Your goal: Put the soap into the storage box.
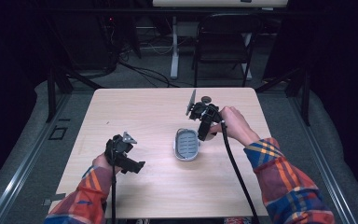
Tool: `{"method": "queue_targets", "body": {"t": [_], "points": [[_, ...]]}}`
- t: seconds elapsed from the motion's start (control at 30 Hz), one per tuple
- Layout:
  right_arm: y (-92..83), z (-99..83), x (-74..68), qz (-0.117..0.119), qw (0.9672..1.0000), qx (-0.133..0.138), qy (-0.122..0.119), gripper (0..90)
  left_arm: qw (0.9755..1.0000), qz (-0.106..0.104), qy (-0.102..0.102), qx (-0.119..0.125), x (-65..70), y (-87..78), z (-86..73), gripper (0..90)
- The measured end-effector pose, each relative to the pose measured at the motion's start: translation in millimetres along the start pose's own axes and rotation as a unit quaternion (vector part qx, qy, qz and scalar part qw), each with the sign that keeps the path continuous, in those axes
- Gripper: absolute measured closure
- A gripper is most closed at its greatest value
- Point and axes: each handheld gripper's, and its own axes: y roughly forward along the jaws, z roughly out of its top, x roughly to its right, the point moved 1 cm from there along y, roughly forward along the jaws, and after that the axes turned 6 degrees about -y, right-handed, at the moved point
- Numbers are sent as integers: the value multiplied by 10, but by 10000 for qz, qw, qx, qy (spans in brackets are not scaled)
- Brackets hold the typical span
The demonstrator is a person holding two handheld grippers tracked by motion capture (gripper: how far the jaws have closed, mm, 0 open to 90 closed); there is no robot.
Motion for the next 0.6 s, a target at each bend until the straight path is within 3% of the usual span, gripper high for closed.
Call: {"method": "queue_targets", "body": {"t": [0.6], "points": [[51, 305, -80, 9, 9996, -2, -274, 227, 10000, -3, 39, -25, 0, 3, 3, 1]]}}
